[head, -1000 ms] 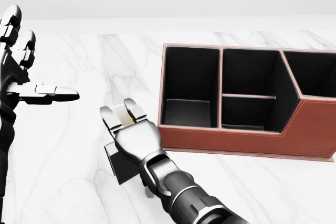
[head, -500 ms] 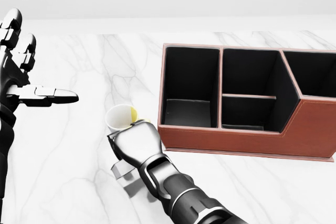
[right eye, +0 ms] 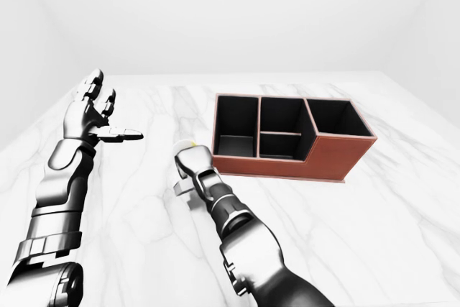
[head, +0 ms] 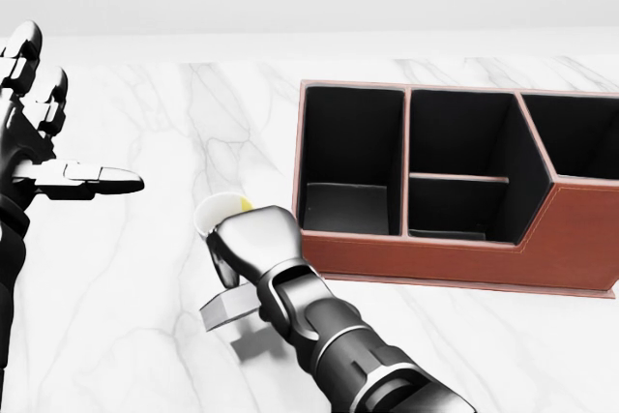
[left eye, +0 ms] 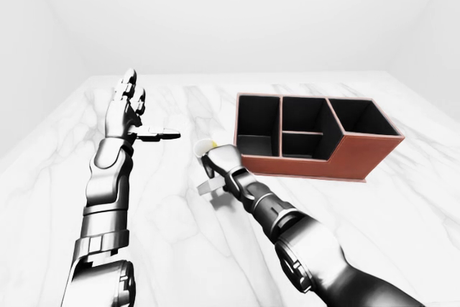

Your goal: Pick up the book and place it in the caddy.

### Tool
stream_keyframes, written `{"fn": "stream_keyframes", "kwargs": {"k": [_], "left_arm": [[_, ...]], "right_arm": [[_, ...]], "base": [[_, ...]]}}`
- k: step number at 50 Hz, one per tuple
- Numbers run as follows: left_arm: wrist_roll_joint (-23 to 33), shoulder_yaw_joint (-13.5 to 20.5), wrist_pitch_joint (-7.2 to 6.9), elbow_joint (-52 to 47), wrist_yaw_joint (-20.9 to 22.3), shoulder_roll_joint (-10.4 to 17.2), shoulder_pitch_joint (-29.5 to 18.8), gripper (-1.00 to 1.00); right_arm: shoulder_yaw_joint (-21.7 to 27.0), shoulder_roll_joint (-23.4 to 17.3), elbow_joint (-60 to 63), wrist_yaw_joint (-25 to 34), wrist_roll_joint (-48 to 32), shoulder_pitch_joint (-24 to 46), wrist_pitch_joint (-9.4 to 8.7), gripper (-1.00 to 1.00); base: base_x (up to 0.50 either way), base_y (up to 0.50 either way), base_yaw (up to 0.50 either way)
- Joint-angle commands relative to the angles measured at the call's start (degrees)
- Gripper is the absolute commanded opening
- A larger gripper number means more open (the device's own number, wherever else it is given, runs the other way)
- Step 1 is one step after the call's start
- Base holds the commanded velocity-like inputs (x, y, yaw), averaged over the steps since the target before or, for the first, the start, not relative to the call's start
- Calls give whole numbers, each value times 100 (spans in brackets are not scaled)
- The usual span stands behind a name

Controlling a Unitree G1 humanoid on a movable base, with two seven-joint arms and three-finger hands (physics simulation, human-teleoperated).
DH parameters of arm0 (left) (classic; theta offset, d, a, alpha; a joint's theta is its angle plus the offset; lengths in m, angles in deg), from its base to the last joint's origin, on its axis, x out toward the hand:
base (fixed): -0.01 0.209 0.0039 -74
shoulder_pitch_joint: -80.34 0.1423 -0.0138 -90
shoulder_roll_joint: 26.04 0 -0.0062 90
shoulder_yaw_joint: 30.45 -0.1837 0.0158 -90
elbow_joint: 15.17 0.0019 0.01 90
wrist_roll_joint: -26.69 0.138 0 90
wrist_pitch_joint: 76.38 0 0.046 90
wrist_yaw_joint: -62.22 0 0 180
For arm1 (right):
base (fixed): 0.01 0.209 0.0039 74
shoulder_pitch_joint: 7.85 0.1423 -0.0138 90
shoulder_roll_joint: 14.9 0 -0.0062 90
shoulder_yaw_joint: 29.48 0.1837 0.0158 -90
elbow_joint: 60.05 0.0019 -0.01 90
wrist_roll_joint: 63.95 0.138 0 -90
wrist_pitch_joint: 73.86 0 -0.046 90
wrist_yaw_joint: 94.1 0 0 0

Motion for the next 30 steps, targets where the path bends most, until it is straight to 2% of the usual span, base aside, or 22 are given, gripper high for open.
{"fn": "stream_keyframes", "kwargs": {"k": [1, 10, 13, 28, 30], "left_arm": [[0, -24, 0, 29, 12, -15, -33, 100], [39, -76, 0, 135, 22, -46, -140, 100], [49, -90, 0, 179, 22, -61, -166, 100], [99, -140, 0, 110, -2, -116, -199, 100], [113, -154, 0, 64, -11, -130, -199, 100]], "right_arm": [[151, -54, 253, 543, 710, 244, 0, -100], [-25, -159, 713, 1088, 1123, 224, 0, -100], [-78, -224, 867, 1176, 1216, 239, -58, -100], [-155, -443, 2195, 1927, 1445, -11, -489, -100], [-158, -467, 2576, 2136, 1427, -133, -593, -100]], "base": [[0, 0, 0], [0, 0, 0], [0, 0, 0], [0, 0, 0], [0, 0, 0]]}}
